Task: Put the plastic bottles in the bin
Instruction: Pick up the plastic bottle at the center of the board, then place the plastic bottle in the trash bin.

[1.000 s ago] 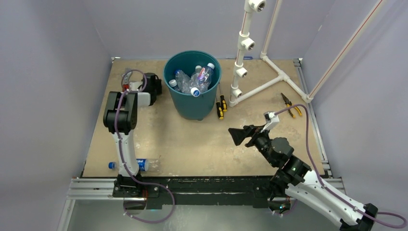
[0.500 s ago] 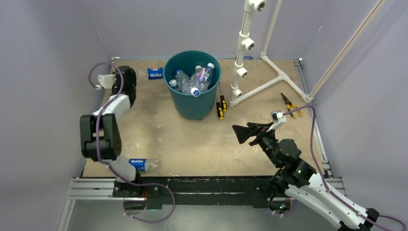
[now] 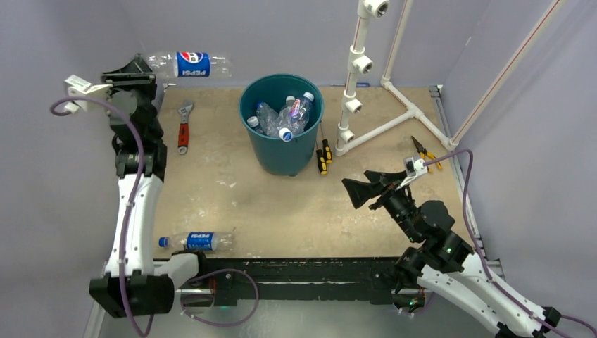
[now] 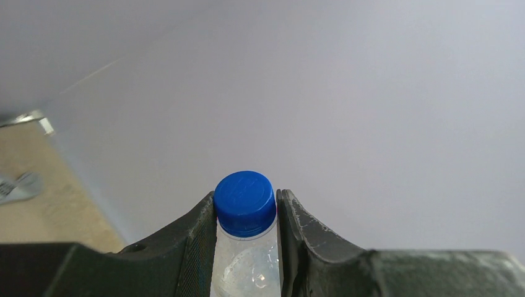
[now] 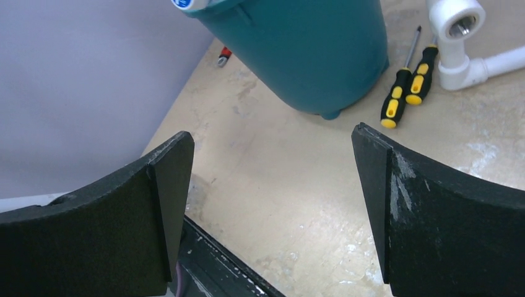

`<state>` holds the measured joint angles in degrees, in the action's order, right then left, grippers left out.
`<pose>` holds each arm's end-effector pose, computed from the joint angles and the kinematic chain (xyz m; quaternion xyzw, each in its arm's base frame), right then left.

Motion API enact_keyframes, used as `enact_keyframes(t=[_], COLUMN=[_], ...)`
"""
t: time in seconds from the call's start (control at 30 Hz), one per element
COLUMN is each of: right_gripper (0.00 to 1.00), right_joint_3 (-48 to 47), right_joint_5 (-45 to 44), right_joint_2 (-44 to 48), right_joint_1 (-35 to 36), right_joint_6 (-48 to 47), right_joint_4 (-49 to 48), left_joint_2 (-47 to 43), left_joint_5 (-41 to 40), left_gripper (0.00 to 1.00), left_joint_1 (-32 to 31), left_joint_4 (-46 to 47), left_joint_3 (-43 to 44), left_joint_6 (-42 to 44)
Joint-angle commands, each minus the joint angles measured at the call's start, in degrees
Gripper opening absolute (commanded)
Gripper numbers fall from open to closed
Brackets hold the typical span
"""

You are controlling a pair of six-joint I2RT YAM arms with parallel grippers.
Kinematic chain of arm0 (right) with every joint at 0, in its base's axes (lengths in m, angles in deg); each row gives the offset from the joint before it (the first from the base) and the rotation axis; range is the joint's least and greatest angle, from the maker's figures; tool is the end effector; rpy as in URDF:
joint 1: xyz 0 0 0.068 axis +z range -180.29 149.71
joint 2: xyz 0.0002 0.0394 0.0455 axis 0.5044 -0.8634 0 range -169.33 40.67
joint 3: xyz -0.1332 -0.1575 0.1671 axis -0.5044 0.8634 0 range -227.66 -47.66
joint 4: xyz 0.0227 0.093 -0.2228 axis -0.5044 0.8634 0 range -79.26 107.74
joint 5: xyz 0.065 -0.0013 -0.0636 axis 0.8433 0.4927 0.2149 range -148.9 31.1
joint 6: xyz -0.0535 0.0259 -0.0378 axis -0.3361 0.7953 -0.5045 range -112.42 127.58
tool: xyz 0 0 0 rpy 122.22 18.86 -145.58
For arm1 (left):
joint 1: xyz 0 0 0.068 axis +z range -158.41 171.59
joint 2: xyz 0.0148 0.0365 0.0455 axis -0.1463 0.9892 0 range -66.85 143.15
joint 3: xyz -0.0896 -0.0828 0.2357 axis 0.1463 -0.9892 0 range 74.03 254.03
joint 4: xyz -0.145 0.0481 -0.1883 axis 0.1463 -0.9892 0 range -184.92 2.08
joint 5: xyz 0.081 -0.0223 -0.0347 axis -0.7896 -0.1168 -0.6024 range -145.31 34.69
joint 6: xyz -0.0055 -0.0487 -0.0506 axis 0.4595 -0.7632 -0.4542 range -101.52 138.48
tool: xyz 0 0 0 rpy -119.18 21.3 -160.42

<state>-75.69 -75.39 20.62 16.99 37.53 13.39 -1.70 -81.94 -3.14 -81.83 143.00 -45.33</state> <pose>0.0948 0.0786 0.3040 0.0044 0.6749 0.3811 0.6319 0.2526 0.0493 0.4425 -0.5002 0.4157 -0.2350 0.7223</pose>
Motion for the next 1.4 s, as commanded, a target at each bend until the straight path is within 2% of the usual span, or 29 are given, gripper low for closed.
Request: enact_keyframes(t=[0.0, 0.17, 0.33, 0.5, 0.6, 0.7, 0.77, 0.97, 1.37], right_gripper=[0.97, 0.97, 0.99, 0.99, 0.99, 0.99, 0.99, 0.99, 0.99], right_joint_3=[-4.1, -7.5, -14.9, -20.4, -26.2, -30.2, -31.7, -37.6, -36.8], right_joint_5=[4.0, 12.7, 24.9, 33.9, 33.3, 31.2, 31.3, 35.8, 40.2], right_joint_2=[-1.0, -4.0, -7.2, -8.7, -13.3, -18.2, -20.8, -30.4, -37.2], right_joint_1=[0.2, 0.2, 0.2, 0.2, 0.2, 0.2, 0.2, 0.2, 0.2], right_joint_6=[-4.9, -7.8, -9.9, -10.0, -10.5, -11.7, -11.4, -11.7, -10.0], right_joint_4=[-0.7, -2.3, -4.5, -6.7, -4.6, -4.3, -5.8, -6.2, -12.7], left_joint_2=[-7.2, -9.0, -9.2, -11.2, -10.9, -10.7, -10.8, -9.7, -3.7], left_joint_5=[9.8, 30.1, 51.9, 62.8, 68.6, 72.5, 74.3, 76.2, 73.7], left_gripper=[0.0, 0.0, 0.0, 0.0, 0.0, 0.0, 0.0, 0.0, 0.0], left_joint_1=[0.2, 0.1, -0.1, -0.3, -1.5, -4.7, -8.0, -12.5, -25.0], left_joint_4=[-0.1, 5.8, 20.0, 27.9, 33.2, 40.4, 41.8, 39.6, 33.9], left_joint_3=[5.3, 6.5, 4.0, 1.0, -0.8, -3.0, -3.6, -4.1, -2.2], left_joint_6=[7.8, 4.8, -3.0, -4.0, -6.6, -9.1, -8.7, -7.0, 5.0])
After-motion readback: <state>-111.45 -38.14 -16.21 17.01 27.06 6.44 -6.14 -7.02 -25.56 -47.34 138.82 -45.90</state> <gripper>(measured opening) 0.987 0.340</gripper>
